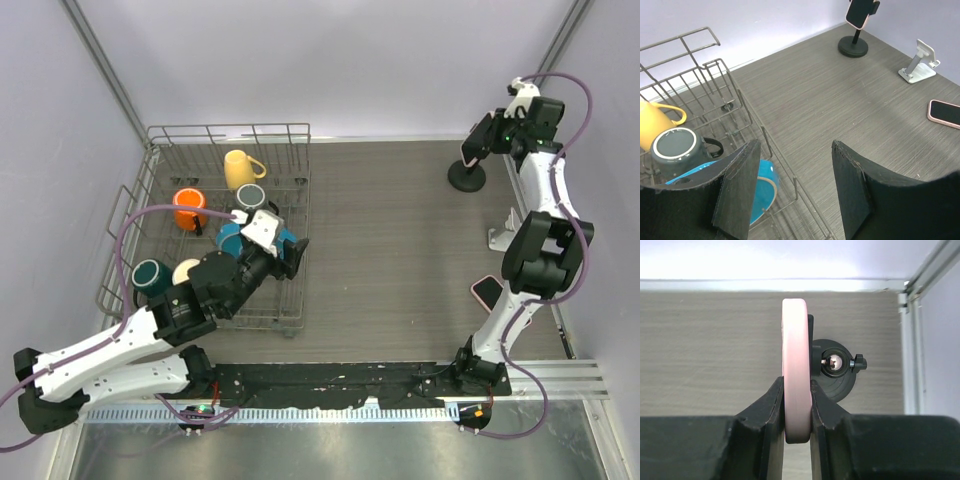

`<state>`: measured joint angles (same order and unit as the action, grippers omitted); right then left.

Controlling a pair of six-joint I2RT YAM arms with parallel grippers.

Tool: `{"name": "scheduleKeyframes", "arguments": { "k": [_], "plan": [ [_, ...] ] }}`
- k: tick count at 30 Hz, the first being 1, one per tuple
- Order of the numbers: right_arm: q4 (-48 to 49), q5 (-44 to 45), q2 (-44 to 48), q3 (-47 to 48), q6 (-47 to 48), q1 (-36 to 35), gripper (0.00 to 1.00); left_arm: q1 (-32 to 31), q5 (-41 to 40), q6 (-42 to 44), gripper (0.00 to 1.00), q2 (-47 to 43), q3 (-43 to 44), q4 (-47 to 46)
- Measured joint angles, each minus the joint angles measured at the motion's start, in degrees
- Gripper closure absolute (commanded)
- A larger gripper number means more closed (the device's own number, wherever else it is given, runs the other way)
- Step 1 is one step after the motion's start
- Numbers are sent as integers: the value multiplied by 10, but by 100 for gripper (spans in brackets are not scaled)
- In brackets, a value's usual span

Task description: Place the phone on the phone stand

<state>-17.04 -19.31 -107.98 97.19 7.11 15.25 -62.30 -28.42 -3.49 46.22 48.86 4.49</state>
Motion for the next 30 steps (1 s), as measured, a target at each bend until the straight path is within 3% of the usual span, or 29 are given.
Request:
{"name": "scheduleKeyframes", "arguments": {
  "k": [8, 19, 20, 21, 28, 30],
  "plan": [
    [-22, -15, -103, 139, 12, 49, 100, -30, -32, 42, 35, -11, -17, -25],
    [-33, -59, -115, 151, 66, 56, 100, -51, -53, 75, 34, -16, -24, -46],
    [-34, -62, -115, 151, 69, 56, 95, -51, -54, 76, 34, -16, -24, -47],
    [-34, -62, -115, 151, 70, 56, 76, -51, -55, 77, 34, -16, -24, -47],
    [-17, -43, -115, 153, 60, 56, 43, -51, -59, 85, 34, -16, -25, -50],
    [-6, -32, -115, 156, 51, 56, 27, -51, -61, 86, 34, -16, -26, -51]
  ]
}}
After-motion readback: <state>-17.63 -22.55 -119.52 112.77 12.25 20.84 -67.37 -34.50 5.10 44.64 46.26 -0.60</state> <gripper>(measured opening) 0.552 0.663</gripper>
